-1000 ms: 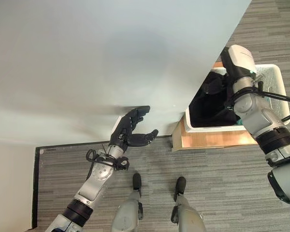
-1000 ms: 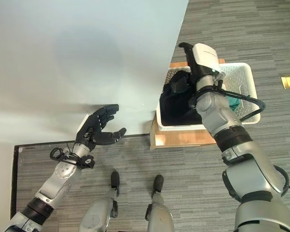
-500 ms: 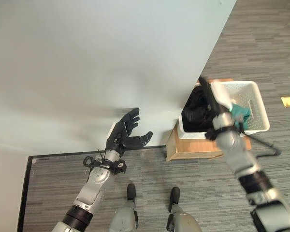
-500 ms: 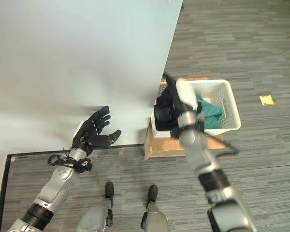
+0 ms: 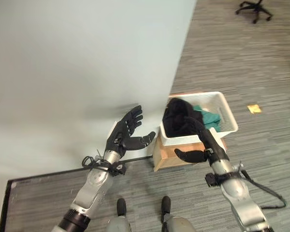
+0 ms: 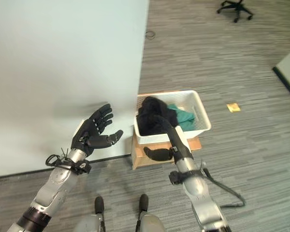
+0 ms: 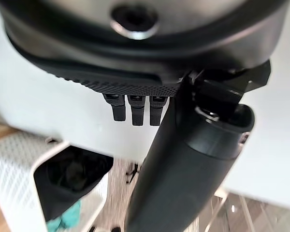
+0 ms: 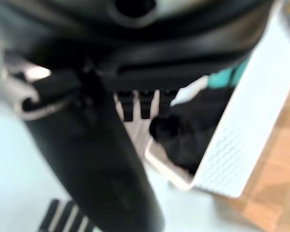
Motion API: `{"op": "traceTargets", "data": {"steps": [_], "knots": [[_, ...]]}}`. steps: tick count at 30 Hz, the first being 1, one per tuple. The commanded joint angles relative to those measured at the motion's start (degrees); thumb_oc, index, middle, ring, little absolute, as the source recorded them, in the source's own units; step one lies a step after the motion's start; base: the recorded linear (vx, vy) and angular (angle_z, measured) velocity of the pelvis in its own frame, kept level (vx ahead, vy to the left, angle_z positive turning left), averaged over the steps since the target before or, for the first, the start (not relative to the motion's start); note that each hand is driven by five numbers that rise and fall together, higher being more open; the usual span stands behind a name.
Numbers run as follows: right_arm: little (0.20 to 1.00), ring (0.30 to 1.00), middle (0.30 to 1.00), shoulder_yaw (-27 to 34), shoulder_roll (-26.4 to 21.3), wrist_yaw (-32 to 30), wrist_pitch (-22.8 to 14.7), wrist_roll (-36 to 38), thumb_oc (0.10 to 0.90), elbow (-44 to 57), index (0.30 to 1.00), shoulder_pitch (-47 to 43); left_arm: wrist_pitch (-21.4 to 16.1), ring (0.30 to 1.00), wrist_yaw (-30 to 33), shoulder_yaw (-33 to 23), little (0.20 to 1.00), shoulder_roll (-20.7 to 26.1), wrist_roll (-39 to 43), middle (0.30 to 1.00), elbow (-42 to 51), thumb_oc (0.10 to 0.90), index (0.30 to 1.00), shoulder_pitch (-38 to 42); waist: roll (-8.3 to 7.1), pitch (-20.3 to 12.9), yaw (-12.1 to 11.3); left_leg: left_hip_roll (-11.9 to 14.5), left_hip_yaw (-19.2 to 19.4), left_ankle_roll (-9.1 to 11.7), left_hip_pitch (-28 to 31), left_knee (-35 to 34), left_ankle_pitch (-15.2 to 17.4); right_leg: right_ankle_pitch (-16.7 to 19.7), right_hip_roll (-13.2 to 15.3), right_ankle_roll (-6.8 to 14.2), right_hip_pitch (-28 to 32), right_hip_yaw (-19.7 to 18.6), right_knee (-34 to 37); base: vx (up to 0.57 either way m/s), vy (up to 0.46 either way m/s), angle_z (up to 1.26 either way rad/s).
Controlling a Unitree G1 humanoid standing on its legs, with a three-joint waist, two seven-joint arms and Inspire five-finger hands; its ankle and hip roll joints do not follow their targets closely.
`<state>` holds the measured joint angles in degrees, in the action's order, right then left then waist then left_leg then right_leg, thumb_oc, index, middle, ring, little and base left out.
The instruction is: Pick up bed clothes into laundry basket.
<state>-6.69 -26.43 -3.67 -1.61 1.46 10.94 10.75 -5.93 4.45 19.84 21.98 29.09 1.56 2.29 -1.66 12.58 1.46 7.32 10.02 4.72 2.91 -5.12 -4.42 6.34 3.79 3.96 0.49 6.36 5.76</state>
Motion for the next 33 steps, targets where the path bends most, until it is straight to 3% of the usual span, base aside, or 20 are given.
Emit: {"op": "traceTargets", "data": {"steps": [1, 2, 4, 6, 8, 9, 10, 12, 14, 16, 18, 19, 24, 26, 27, 33], "knots": [[0.900, 0.900, 0.900, 4.48, -1.46, -2.17, -6.17, 4.37, 0.800, 1.17, 0.900, -0.33, -5.55, 0.900, 1.13, 0.61, 0.900, -1.92, -2.41, 0.900, 0.76, 0.800, 0.900, 3.38, 2.68, -4.43, -0.30, 4.53, -1.46, 0.89, 0.06, 1.21, 1.57, -8.28, 1.55, 3.70, 4.02, -0.89, -0.76, -0.15, -0.022, -0.40], [0.900, 0.900, 0.900, 4.52, -1.49, -2.19, -6.19, 4.40, 0.800, 1.19, 0.900, -0.28, -5.57, 0.900, 1.16, 0.66, 0.900, -1.94, -2.42, 0.900, 0.74, 0.800, 0.900, 3.39, 2.70, -4.41, -0.36, 4.53, -1.42, 0.89, 0.07, 1.22, 1.56, -8.24, 1.55, 3.70, 4.01, -0.93, -0.76, -0.21, -0.048, -0.48], [0.900, 0.900, 0.900, 6.25, -2.42, -2.91, -7.57, 6.52, 0.800, 2.09, 0.900, 1.29, -6.21, 0.900, 1.59, 1.80, 0.900, -2.75, -2.47, 0.900, -0.30, 0.800, 0.900, 4.87, 1.03, -1.97, 0.62, 3.70, -1.45, 0.40, -2.19, 10.49, 5.81, -6.84, 2.72, 2.78, 2.17, -1.07, -1.39, -0.35, -0.091, -0.28], [0.900, 0.900, 0.900, 9.01, -3.88, -4.02, -7.88, 6.39, 0.800, 1.97, 0.900, 2.34, -6.76, 0.900, 2.16, 3.31, 0.900, -3.46, -3.83, 0.900, -1.35, 0.800, 0.900, 8.26, -0.50, -0.19, 3.33, 2.65, -1.67, -0.17, -3.69, 25.82, 12.20, -5.50, 3.86, 1.46, 0.30, 0.02, -2.08, -0.35, -0.060, -0.05], [0.900, 0.900, 0.900, 9.04, -3.86, -4.02, -7.86, 6.39, 0.800, 1.99, 0.900, 2.27, -6.77, 0.900, 2.18, 3.30, 0.900, -3.46, -3.85, 0.900, -1.39, 0.800, 0.900, 8.36, -0.59, -0.41, 3.58, 2.51, -1.94, -0.21, -4.40, 26.08, 11.94, -5.28, 4.01, 1.44, -0.13, 0.24, -2.10, -0.12, 0.068, 0.10], [0.900, 0.900, 0.900, 10.55, -3.07, -5.64, -7.60, 5.07, 0.800, 1.92, 0.900, 2.00, -7.09, 0.900, 2.75, 3.44, 0.900, -3.63, -3.91, 0.900, -1.02, 0.800, 0.900, 8.63, 0.43, -0.91, 6.33, 0.94, -1.49, -0.93, -1.45, 22.85, 17.13, -4.22, 3.71, 1.99, -1.98, 0.01, -2.45, -0.05, 0.154, -0.01], [0.900, 0.900, 0.900, 10.55, -3.09, -5.64, -7.55, 5.04, 0.800, 2.00, 0.900, 2.05, -7.10, 0.900, 2.74, 3.43, 0.900, -3.67, -3.90, 0.900, -1.05, 0.800, 0.900, 8.62, 0.42, -0.99, 6.32, 0.77, -1.38, -1.10, -1.15, 22.31, 17.03, -4.24, 3.84, 2.11, -1.97, -0.03, -2.44, -0.07, 0.234, -0.05], [0.900, 0.900, 0.900, 11.86, -2.00, -6.63, -7.56, 3.71, 0.800, 1.39, 0.900, 2.51, -7.16, 0.900, 2.81, 4.66, 0.900, -4.34, -4.03, 0.900, -1.84, 0.800, 0.900, 8.96, 1.69, -1.69, 8.05, 0.07, 2.01, -1.80, 3.32, 12.48, 16.10, -3.16, 3.55, 3.46, -5.09, 1.28, -4.95, -0.07, 0.195, 0.20], [0.900, 0.900, 0.900, 11.75, -1.56, -7.38, -7.48, 2.78, 0.800, 0.76, 0.900, 2.23, -7.31, 0.900, 2.90, 5.23, 0.900, -4.62, -4.09, 0.900, -2.63, 0.800, 0.900, 9.68, 1.67, -1.47, 8.20, -0.69, 2.36, -2.17, 4.49, 7.81, 14.67, -2.93, 3.69, 4.24, -7.21, 1.50, -7.44, -0.12, 0.154, -0.02], [0.900, 0.900, 0.900, 11.68, -0.87, -8.07, -6.97, 0.45, 0.800, 0.41, 0.900, 1.90, -7.84, 0.900, 2.99, 6.18, 0.900, -4.55, -4.56, 0.900, -3.31, 0.800, 0.900, 10.26, 0.92, -0.29, 9.05, -1.81, 2.73, -2.54, 5.99, 2.63, 12.77, 0.24, 4.03, 7.15, -10.85, 0.58, -12.14, -0.23, 0.158, -0.05], [0.900, 0.900, 0.900, 11.08, -0.57, -9.06, -6.69, -1.57, 0.800, -0.94, 0.900, 0.92, -8.48, 0.900, 3.68, 6.85, 0.900, -4.69, -4.44, 0.900, -4.94, 0.800, 0.900, 11.37, 0.59, 0.67, 9.14, -1.88, 2.82, -3.12, 5.59, 0.76, 11.04, 0.81, 3.23, 9.82, -13.30, -2.96, -15.35, -0.31, 0.118, -0.06], [0.900, 0.900, 0.900, 11.09, -0.24, -9.79, -6.47, -2.49, 0.800, -0.89, 0.900, 0.30, -8.36, 0.900, 3.79, 7.02, 0.900, -4.44, -4.39, 0.900, -5.43, 0.800, 0.900, 12.19, 0.83, 1.11, 8.46, -1.71, 2.46, -3.77, 4.20, 0.82, 10.13, -1.09, 2.96, 9.69, -13.07, -5.37, -17.57, -0.25, 0.070, -0.12], [0.900, 0.900, 0.900, 10.91, 1.07, -9.59, -6.56, -2.78, 0.800, -0.92, 0.900, -0.32, -7.72, 0.900, 2.70, 6.59, 0.900, -3.25, -3.89, 0.900, -5.11, 0.800, 0.900, 11.24, 1.09, 0.41, 5.55, -1.59, 2.63, -5.09, 1.65, 1.66, 8.83, -4.98, 5.33, 7.34, -8.51, -5.91, -22.22, -0.16, -0.013, -0.02], [0.900, 0.900, 0.900, 10.59, 1.45, -9.92, -6.72, -2.95, 0.800, -0.76, 0.900, -0.56, -7.53, 0.900, 2.62, 6.46, 0.900, -3.21, -3.79, 0.900, -5.10, 0.800, 0.900, 10.94, 0.75, -0.27, 4.73, -1.77, 2.80, -5.04, 0.77, 2.34, 8.75, -5.23, 6.27, 7.33, -6.42, -5.44, -20.36, 0.01, -0.073, -0.07], [0.900, 0.900, 0.900, 11.18, 2.35, -9.84, -6.36, -3.64, 0.800, 0.24, 0.900, 0.44, -7.40, 0.900, 2.22, 5.57, 0.900, -3.04, -3.92, 0.900, -4.19, 0.800, 0.900, 9.62, -0.49, -2.78, 2.55, -2.77, 3.00, -4.62, -0.03, 3.14, 8.96, -5.38, 7.99, 7.79, -1.27, -3.19, -11.73, 0.06, -0.080, -0.05], [0.900, 0.900, 0.900, 11.21, 2.38, -9.42, -6.25, -4.01, 0.800, 0.61, 0.900, 0.67, -7.17, 0.900, 2.06, 5.02, 0.900, -3.44, -4.19, 0.900, -4.92, 0.800, 0.900, 8.44, -0.37, -5.44, 1.83, -1.81, 3.75, -3.50, 1.07, 1.64, 8.05, -4.35, 7.94, 7.90, 1.96, -2.76, -4.41, 0.04, -0.057, -0.18]]}}
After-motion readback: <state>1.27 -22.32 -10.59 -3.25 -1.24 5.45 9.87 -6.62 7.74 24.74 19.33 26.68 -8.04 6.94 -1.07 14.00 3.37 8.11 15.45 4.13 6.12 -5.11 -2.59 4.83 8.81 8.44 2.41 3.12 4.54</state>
